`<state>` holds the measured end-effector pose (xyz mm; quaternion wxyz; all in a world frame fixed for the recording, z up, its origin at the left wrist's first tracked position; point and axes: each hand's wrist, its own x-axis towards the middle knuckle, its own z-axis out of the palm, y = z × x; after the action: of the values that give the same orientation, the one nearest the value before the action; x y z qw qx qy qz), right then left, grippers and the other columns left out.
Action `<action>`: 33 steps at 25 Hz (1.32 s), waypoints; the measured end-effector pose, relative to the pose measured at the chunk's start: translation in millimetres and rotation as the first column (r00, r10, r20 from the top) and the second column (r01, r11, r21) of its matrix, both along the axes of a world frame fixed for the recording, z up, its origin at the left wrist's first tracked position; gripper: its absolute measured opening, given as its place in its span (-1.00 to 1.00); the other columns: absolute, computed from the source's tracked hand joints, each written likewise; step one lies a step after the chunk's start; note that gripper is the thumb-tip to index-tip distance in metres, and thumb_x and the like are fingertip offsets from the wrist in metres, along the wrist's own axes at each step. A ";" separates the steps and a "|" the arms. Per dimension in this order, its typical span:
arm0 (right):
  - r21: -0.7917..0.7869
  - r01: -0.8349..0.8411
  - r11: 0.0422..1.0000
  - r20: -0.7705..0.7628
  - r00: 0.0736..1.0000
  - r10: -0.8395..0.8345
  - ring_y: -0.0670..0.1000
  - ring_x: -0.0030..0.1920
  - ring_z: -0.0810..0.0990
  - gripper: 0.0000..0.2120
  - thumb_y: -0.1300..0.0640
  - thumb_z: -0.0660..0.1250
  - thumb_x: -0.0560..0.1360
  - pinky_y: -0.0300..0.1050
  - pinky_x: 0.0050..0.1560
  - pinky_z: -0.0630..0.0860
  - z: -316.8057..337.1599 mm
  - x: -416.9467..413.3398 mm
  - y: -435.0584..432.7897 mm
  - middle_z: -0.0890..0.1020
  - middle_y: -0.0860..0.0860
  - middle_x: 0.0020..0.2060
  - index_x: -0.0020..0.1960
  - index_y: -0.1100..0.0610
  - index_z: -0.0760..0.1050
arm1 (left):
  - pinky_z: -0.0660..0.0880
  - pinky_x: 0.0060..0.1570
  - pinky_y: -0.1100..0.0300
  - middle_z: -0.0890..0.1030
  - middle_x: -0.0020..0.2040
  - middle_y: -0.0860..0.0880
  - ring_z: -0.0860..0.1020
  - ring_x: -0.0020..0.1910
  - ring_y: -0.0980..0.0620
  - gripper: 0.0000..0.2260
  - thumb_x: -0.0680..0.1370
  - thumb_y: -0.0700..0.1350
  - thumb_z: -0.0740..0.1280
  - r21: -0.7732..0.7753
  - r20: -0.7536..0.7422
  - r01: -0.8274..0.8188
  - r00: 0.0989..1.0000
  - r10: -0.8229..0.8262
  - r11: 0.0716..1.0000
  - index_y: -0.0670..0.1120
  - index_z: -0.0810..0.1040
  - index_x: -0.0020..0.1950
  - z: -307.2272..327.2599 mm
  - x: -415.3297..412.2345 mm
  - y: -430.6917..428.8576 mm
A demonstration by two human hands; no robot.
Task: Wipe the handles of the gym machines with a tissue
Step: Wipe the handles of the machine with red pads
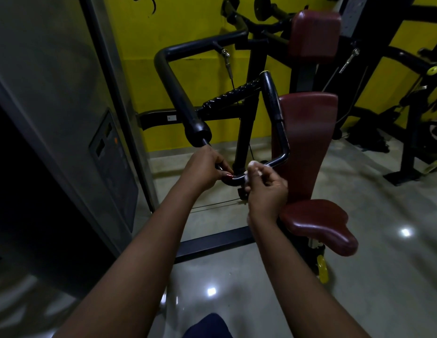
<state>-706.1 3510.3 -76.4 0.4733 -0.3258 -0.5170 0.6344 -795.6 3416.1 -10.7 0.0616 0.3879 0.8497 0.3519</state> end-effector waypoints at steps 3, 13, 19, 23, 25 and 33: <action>0.301 0.180 0.937 0.108 0.969 -0.221 -0.25 -0.06 0.54 -0.84 0.15 0.41 0.50 -0.46 -0.13 0.47 4.6 4.3 4.8 0.47 0.02 0.04 0.05 0.17 0.64 | 0.48 -0.06 0.20 0.51 -0.20 0.05 0.57 0.01 0.06 -0.92 0.43 -0.23 0.49 -0.001 -0.004 -0.010 1.000 0.010 1.000 -0.10 0.72 -0.10 1.9 5.4 -1.6; 0.811 -0.313 0.494 0.516 0.780 -0.353 0.14 0.01 0.54 -0.69 0.41 0.28 0.44 -0.17 -0.11 0.42 14.9 16.9 43.2 0.60 0.06 0.06 0.12 0.17 0.58 | 0.48 -0.02 0.19 0.53 -0.18 0.05 0.55 0.01 0.08 -0.92 0.44 -0.21 0.49 -0.033 0.021 -0.008 1.000 0.008 0.999 -0.11 0.72 -0.09 3.5 3.6 0.5; 0.732 -0.634 0.250 0.679 0.654 -0.332 0.07 -0.11 0.57 -0.53 0.32 0.32 0.45 -0.13 -0.34 0.46 28.2 23.5 23.9 0.59 0.01 -0.02 0.28 -0.03 0.39 | 0.57 -0.12 0.09 0.68 0.02 -0.05 0.56 -0.28 0.14 -0.92 0.42 -0.21 0.51 -0.029 0.088 -0.024 0.996 0.027 0.999 -0.07 0.73 -0.11 3.6 -3.7 2.3; 0.617 -0.667 0.418 0.785 0.477 -0.396 0.08 -0.02 0.58 -0.80 0.19 0.16 0.55 -0.10 -0.21 0.39 56.6 24.5 67.0 0.57 -0.01 0.02 0.12 -0.01 0.43 | 0.54 -0.17 0.17 0.68 0.04 -0.08 0.54 -0.28 0.20 -0.90 0.42 -0.23 0.50 -0.009 0.100 -0.010 0.995 0.011 1.000 -0.10 0.73 -0.09 5.7 -0.6 0.9; 0.634 -0.621 0.462 0.770 0.449 -0.453 0.13 0.02 0.55 -0.82 0.18 0.14 0.55 -0.08 -0.18 0.38 54.9 15.2 57.2 0.56 0.05 0.04 0.12 0.05 0.42 | 0.56 -0.10 0.12 0.68 0.04 -0.09 0.58 -0.18 0.14 -0.90 0.42 -0.23 0.50 -0.016 0.107 -0.027 0.994 0.029 0.999 -0.11 0.73 -0.09 6.5 0.3 1.6; 0.758 -0.630 0.170 0.652 0.737 -0.178 0.01 0.01 0.50 -0.60 0.33 0.24 0.45 -0.15 -0.21 0.49 19.3 33.5 68.3 0.56 -0.06 0.11 0.21 0.01 0.52 | 0.51 -0.05 0.17 0.69 0.02 -0.04 0.59 0.01 0.07 -0.91 0.42 -0.19 0.50 -0.069 0.074 -0.049 0.996 0.054 0.996 -0.05 0.73 -0.10 7.0 -2.5 4.4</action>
<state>-672.6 3578.7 -57.0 0.2601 -0.0521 -0.9601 0.0888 -798.1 3420.5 -3.7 0.0976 0.3499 0.8678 0.3392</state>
